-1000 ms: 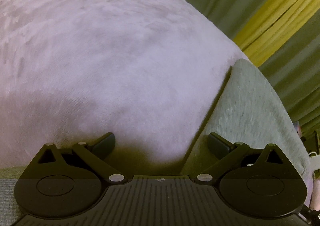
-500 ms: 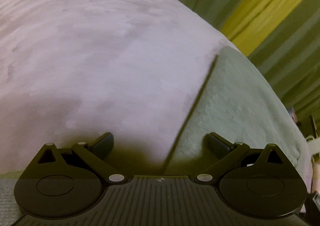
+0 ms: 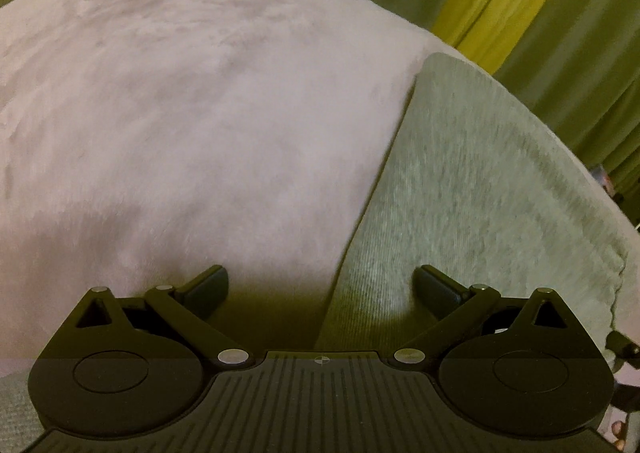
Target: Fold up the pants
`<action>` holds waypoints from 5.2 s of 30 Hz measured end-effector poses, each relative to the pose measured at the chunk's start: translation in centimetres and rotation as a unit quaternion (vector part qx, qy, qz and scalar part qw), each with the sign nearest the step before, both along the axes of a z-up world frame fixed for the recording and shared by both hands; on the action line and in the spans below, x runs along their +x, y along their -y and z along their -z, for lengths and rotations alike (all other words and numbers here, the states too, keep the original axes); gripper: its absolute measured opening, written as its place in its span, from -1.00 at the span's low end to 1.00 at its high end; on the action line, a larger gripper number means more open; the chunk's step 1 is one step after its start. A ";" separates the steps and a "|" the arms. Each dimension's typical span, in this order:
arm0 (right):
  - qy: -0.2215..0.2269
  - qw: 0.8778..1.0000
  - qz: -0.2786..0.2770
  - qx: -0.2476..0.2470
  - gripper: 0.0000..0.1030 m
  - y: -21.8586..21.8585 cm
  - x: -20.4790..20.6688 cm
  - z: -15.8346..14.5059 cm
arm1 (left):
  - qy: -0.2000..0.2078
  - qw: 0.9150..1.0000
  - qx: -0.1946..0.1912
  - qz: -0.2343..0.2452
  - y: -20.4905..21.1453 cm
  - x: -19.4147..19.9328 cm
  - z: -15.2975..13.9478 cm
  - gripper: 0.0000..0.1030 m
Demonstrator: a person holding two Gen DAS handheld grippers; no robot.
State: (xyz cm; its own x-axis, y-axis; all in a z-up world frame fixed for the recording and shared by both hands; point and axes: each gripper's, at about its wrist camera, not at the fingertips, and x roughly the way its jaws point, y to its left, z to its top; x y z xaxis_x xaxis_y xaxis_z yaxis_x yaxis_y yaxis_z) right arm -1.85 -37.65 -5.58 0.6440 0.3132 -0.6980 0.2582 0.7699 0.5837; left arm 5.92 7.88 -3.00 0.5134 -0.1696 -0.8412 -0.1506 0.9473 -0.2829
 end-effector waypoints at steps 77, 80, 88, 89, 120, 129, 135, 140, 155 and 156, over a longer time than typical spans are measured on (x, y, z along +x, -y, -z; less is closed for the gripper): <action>0.045 0.994 -0.077 0.066 0.09 -2.1 6.4 -2.8 | 0.057 0.954 -0.018 0.294 10.6 10.1 -2.7 -0.05; 0.066 0.993 -0.083 0.051 0.07 -3.0 7.3 -4.7 | 0.076 0.956 -0.026 0.282 10.3 10.9 -4.3 -0.08; 0.108 0.991 -0.066 -0.041 0.30 -2.6 12.7 -9.2 | 0.136 0.965 0.053 0.218 12.1 15.2 -7.6 0.69; 0.095 0.991 -0.053 -0.073 0.56 -2.5 13.5 -9.4 | 0.143 0.966 0.113 0.183 12.3 15.5 -7.6 0.91; -0.031 0.963 -0.043 -0.265 0.92 -11.2 -0.4 -3.5 | 0.004 0.959 0.226 0.169 13.4 0.2 -0.3 1.00; -0.095 0.961 -0.031 -0.259 0.92 -14.2 -6.1 -3.7 | 0.014 0.963 0.200 0.179 13.1 -5.4 -3.0 1.00; -0.058 0.961 -0.025 -0.270 0.92 -15.5 -6.8 -8.2 | 0.009 0.967 0.193 0.163 12.8 -5.5 -5.6 1.00; -0.075 0.958 -0.015 -0.275 0.92 -15.1 -4.8 -11.2 | 0.029 0.968 0.169 0.185 12.8 -4.9 -9.2 1.00; -0.098 0.957 -0.018 -0.272 0.92 -14.8 -1.0 -14.5 | 0.012 0.960 0.190 0.205 13.7 -3.5 -12.8 1.00; -0.103 0.955 -0.018 -0.277 0.92 -14.8 -0.9 -14.4 | 0.011 0.960 0.187 0.207 13.7 -3.4 -12.8 1.00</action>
State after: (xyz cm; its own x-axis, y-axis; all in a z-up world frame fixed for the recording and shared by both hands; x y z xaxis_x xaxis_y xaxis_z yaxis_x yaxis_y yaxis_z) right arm -2.74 -22.82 8.86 0.4711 -0.1218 -0.8736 0.2909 0.9565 0.0235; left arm 2.53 -5.83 9.76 0.4852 -0.0513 -0.8729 0.2633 0.9605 0.0898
